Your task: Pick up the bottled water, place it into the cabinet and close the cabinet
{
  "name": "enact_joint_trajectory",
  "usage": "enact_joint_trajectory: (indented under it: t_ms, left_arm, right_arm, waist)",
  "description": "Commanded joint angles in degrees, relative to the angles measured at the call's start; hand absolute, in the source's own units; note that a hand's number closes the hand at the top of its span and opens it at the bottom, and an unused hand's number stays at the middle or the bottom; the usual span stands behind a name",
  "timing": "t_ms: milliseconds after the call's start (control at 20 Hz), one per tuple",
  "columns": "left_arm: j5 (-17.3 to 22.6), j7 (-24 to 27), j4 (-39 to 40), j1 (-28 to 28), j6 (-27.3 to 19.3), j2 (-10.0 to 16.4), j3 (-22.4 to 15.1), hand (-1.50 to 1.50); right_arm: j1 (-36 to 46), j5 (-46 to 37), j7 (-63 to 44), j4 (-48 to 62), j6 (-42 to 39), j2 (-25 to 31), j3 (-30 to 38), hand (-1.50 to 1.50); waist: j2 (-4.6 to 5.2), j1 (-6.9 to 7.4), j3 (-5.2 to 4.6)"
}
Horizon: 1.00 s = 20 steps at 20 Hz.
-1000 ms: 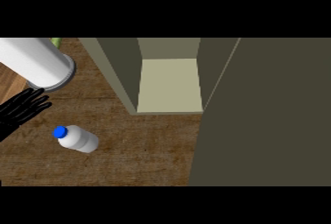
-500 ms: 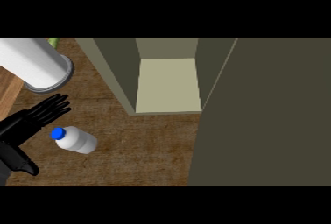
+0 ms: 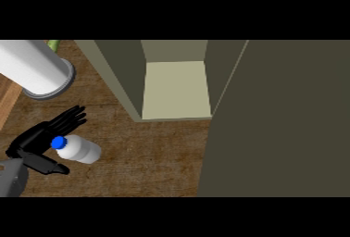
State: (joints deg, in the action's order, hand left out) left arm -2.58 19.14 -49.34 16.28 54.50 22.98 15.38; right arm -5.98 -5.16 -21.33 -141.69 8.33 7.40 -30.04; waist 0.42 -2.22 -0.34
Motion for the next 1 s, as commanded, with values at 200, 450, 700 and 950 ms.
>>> enact_joint_trajectory:
  t_ms: [200, 450, 700, 950]
  left_arm:
    - [-5.66, 17.11, 9.79, 1.70, 0.66, -0.61, -4.93, -1.50]
    - [-7.12, 22.93, 15.18, 3.84, -2.81, -1.30, -7.38, -1.50]
    - [-6.51, 26.79, 17.92, 4.83, -4.78, -3.03, -8.87, -1.50]
    - [-5.55, 29.83, 21.62, 6.30, -4.99, -2.63, -9.31, -1.50]
  right_arm:
    - [0.40, -3.12, -1.52, -4.67, 0.82, 1.50, 0.28, -1.50]
    - [1.28, -1.54, 0.54, -1.21, 1.10, 1.22, 0.91, -1.50]
    - [0.61, -1.99, 0.54, -2.26, 1.56, 2.53, 0.72, -1.50]
    - [-0.25, -2.51, -0.25, -2.91, 2.10, 3.39, -0.63, -1.50]
  waist:
    - [0.05, -0.48, -0.05]
    - [0.25, -0.31, -0.03]
    - [0.08, -0.15, 0.01]
    - [-0.02, -0.21, 0.02]
